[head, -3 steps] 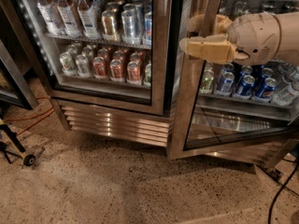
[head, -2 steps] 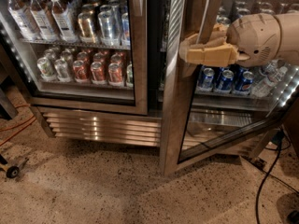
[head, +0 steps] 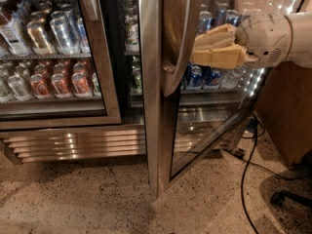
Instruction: Open right fridge door
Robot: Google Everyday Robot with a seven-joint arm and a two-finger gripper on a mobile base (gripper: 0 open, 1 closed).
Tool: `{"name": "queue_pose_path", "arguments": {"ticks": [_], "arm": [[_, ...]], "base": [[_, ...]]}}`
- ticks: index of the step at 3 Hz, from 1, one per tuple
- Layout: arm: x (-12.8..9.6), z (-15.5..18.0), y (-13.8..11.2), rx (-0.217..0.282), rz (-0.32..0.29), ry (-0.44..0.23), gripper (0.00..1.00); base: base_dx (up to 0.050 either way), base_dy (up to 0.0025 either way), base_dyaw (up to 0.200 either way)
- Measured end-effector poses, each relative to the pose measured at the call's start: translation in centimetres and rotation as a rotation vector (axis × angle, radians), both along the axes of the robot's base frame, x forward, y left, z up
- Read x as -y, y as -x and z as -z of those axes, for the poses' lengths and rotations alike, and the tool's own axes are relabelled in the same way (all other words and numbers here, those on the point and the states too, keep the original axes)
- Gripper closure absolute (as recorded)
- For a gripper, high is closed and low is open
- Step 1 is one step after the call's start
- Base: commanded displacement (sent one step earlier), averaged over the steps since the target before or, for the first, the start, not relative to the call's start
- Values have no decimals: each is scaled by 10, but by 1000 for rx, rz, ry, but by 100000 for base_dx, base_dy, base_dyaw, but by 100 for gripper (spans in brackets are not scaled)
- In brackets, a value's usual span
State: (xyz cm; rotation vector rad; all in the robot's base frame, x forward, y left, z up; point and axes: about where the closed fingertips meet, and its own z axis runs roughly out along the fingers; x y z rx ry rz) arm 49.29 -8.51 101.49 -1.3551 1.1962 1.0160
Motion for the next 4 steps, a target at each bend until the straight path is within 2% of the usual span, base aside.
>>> {"name": "queue_pose_path", "arguments": {"ticks": [1, 2, 3, 4], "arm": [[-1, 15, 4, -45, 6, -9, 100], [-1, 41, 8, -162, 39, -7, 100], [-3, 58, 8, -246, 54, 0, 100], [-4, 58, 8, -247, 54, 0, 100]], "base": [[0, 0, 0], [0, 0, 0], [0, 0, 0], [0, 0, 0]]}}
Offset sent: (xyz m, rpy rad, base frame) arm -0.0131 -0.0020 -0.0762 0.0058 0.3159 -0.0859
